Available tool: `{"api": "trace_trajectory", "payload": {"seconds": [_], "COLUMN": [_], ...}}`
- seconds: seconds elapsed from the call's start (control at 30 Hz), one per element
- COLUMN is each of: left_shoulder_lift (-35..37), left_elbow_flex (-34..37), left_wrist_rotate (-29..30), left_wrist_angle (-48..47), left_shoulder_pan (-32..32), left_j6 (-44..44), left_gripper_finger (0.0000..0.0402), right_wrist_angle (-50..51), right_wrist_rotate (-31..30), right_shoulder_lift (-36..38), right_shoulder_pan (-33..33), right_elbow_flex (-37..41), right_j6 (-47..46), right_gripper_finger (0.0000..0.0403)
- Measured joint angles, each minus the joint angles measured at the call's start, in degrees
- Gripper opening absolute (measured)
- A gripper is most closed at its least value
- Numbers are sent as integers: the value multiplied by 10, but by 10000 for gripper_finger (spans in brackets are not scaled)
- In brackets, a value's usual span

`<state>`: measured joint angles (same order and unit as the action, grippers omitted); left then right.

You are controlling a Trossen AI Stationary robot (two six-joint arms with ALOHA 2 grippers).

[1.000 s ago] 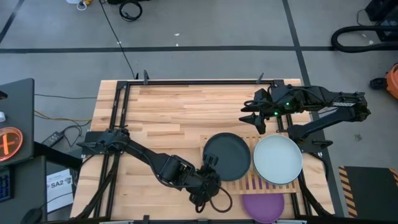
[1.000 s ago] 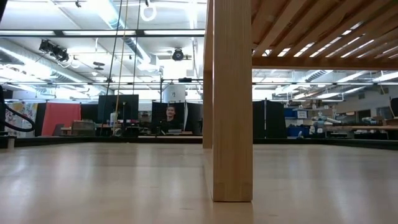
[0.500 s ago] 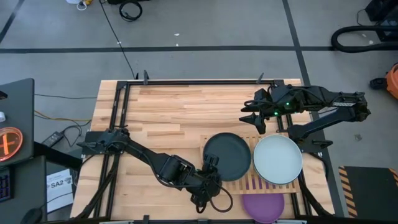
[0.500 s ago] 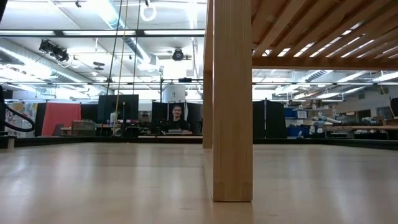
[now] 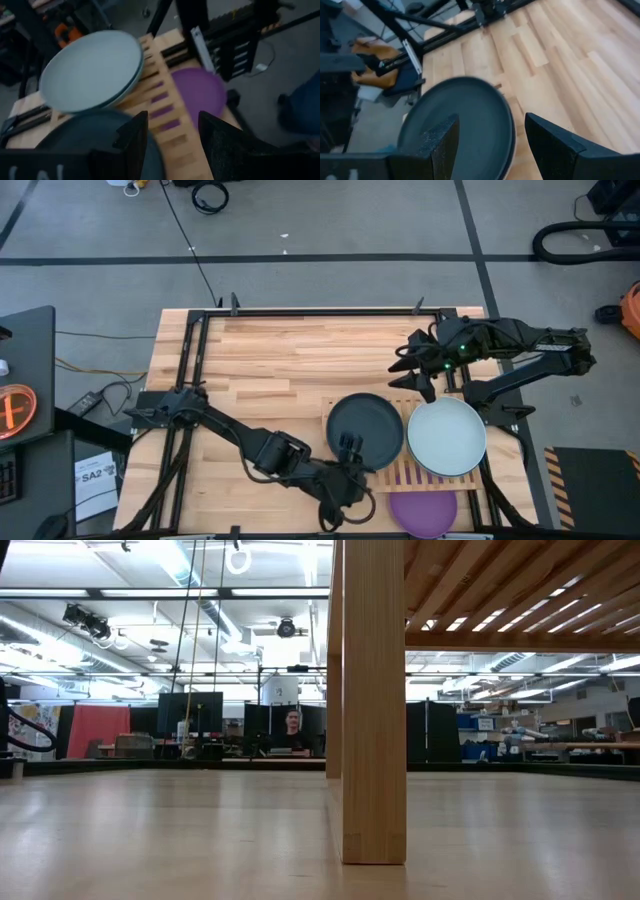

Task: Place and stack plates onto a shelf
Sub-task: Stack the purple plate on top of the off white plate

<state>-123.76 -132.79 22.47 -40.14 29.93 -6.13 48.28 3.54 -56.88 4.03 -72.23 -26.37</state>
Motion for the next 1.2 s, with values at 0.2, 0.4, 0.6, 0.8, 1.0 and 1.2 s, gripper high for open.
{"api": "trace_trajectory", "payload": {"seconds": [0.2, 0.4, 0.6, 0.8, 1.0, 1.2], "left_shoulder_lift": [-12, -46, -83, -132, -178, -188], "left_elbow_flex": [0, 0, 0, 0, 0, 1], "left_wrist_rotate": [2, 52, 104, 130, 144, 217], "left_wrist_angle": [50, 126, 193, 230, 272, 271], "left_shoulder_pan": [35, 76, 102, 121, 130, 137], "left_j6": [-18, -92, -100, -100, -96, -102], "left_gripper_finger": [180, 180, 180, 180, 180, 180], "right_wrist_angle": [63, 107, 137, 154, 157, 156], "right_wrist_rotate": [6, -8, -9, -9, -9, -6], "right_shoulder_lift": [11, 31, 48, 56, 57, 57], "right_shoulder_pan": [0, 0, 0, 0, 0, 16], "right_elbow_flex": [0, 0, 0, 0, 0, 0], "right_j6": [-2, -3, -4, -4, -8, -36], "right_gripper_finger": [232, 232, 232, 232, 232, 232]}}
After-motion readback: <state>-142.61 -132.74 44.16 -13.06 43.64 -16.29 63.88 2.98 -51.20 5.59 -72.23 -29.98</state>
